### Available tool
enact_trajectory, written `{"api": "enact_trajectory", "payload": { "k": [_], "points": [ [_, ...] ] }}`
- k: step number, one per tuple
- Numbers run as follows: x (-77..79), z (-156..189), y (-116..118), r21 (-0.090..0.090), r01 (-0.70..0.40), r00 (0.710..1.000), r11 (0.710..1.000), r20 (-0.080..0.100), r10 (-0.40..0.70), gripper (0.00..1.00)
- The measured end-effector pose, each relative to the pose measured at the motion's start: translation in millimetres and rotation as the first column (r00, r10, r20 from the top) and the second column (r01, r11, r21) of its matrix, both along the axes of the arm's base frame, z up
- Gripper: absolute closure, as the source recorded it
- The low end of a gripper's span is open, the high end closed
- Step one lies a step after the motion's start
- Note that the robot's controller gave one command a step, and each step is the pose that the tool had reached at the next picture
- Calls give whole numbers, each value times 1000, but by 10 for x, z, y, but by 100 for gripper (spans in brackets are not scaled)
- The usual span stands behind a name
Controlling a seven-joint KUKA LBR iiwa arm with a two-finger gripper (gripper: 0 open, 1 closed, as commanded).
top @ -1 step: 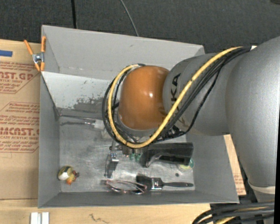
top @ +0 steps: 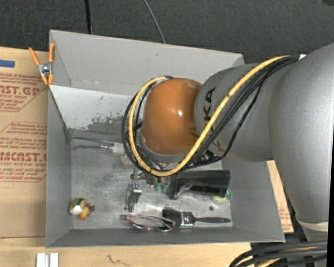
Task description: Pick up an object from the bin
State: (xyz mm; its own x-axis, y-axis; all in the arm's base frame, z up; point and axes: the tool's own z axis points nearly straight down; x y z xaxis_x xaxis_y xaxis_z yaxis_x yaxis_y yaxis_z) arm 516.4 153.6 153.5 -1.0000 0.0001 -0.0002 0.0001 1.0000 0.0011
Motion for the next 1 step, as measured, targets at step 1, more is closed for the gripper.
{"api": "enact_trajectory", "payload": {
  "k": [1],
  "points": [
    [-199,-555,-505,1,-35,999,999,6,35,0]
  ]
}}
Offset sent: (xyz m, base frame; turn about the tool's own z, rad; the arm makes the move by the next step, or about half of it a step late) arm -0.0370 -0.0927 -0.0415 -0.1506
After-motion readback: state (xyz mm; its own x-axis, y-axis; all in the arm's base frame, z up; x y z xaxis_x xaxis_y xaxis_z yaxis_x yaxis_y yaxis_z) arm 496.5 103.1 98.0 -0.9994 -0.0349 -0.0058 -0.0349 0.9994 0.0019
